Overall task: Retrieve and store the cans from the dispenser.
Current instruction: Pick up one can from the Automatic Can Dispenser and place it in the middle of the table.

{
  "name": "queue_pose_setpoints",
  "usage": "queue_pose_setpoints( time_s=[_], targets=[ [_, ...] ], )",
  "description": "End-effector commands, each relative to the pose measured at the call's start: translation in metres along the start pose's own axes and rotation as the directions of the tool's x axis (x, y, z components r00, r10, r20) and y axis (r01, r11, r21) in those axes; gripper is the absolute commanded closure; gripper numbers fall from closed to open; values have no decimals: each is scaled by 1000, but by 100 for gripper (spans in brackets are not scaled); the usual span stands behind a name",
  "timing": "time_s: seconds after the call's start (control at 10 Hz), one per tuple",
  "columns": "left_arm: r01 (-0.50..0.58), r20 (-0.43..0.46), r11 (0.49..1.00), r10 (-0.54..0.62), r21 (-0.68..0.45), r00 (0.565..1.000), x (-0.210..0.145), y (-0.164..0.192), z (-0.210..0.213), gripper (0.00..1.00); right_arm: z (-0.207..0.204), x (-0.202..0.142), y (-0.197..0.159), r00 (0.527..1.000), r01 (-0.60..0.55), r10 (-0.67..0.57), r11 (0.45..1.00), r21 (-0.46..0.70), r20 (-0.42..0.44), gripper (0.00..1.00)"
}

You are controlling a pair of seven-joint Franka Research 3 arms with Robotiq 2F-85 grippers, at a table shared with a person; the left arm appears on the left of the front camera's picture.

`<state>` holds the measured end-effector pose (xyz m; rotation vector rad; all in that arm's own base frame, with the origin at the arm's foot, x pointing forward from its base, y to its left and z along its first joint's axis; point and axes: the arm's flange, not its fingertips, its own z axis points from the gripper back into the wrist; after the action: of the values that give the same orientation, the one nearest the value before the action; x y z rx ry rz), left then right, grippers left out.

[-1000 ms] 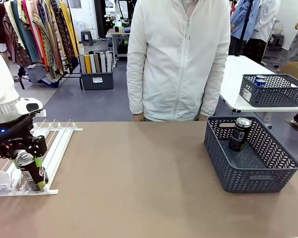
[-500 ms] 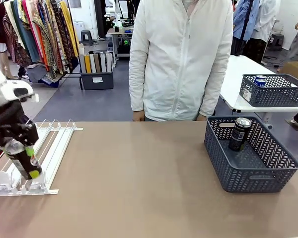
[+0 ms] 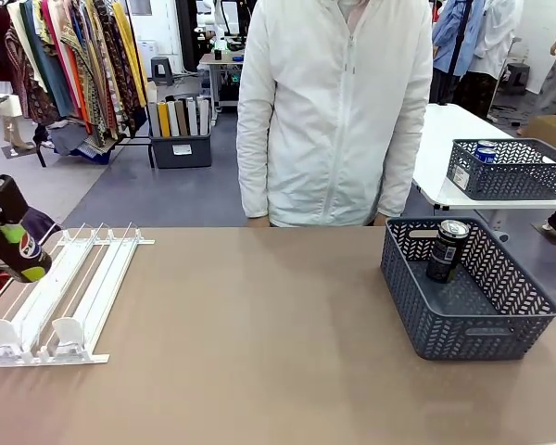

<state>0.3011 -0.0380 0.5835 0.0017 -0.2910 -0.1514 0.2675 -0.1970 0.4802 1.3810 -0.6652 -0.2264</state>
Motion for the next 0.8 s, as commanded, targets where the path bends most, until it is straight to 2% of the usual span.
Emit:
queue_pose_setpoints(
  time_s=[0.0, 0.1, 0.4, 0.5, 0.7],
  targets=[
    [-42, -18, 997, 41, -68, 999, 0, 19, -22, 100, -1, 3, 3, 1000, -13, 13, 1000, 18, 12, 0],
    [0, 0, 1000, 0, 0, 1000, 0, 0, 0, 100, -1, 3, 3, 1000, -13, 13, 1000, 18, 12, 0],
    [0, 0, 1000, 0, 0, 1000, 0, 0, 0, 100, -1, 3, 3, 1000, -13, 13, 1000, 18, 12, 0],
    [-7, -15, 1000, 7, -10, 1000, -2, 2, -12, 100, -1, 3, 3, 1000, -13, 13, 1000, 18, 12, 0],
    [178, -51, 983, -176, 34, 983, 34, -30, -18, 100, -1, 3, 3, 1000, -13, 13, 1000, 18, 12, 0]
  ],
)
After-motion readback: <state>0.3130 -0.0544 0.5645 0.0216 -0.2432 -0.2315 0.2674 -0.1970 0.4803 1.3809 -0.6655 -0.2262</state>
